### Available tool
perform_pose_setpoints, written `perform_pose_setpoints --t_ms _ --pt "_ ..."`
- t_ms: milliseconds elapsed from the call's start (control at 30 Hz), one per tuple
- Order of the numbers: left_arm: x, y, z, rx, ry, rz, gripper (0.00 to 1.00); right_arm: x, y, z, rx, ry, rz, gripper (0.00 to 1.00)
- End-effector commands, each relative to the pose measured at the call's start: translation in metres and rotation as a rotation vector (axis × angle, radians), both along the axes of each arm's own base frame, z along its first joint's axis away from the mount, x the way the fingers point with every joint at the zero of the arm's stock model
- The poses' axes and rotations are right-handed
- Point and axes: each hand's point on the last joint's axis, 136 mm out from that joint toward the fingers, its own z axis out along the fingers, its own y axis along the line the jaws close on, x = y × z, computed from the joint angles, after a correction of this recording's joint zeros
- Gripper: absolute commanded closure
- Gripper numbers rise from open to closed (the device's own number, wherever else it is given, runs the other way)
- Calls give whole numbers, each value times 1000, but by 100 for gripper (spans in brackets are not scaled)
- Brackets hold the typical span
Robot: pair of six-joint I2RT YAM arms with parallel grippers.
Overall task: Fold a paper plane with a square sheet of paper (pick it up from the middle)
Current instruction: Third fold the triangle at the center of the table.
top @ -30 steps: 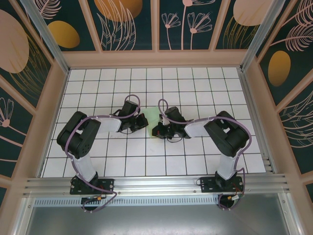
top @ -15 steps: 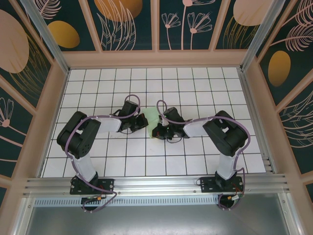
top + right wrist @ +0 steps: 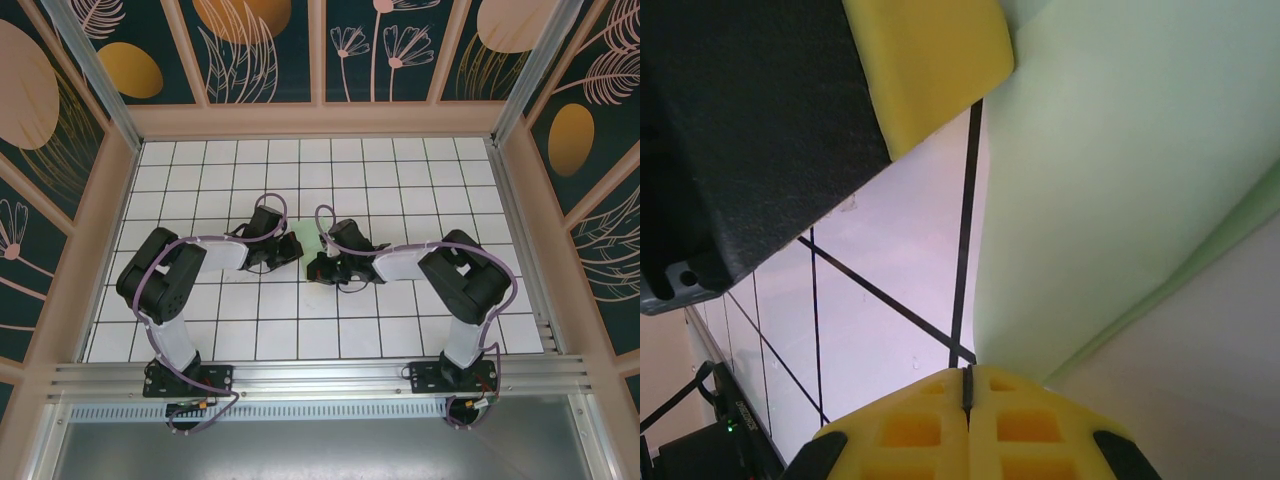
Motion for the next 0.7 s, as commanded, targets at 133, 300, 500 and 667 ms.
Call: perform_pose_setpoints --t_ms 133,300,500,667 --pt "-15 26 -39 140 84 42 100 -4 3 -18 -47 15 33 100" --pt "-14 27 -38 143 79 45 100 -4 3 -16 -61 8 45 100" --pt "-12 26 -36 151 70 39 100 27 -1 33 -17 -126 -41 100" --pt "-10 26 -34 156 63 30 100 47 -19 16 -65 -100 -119 100"
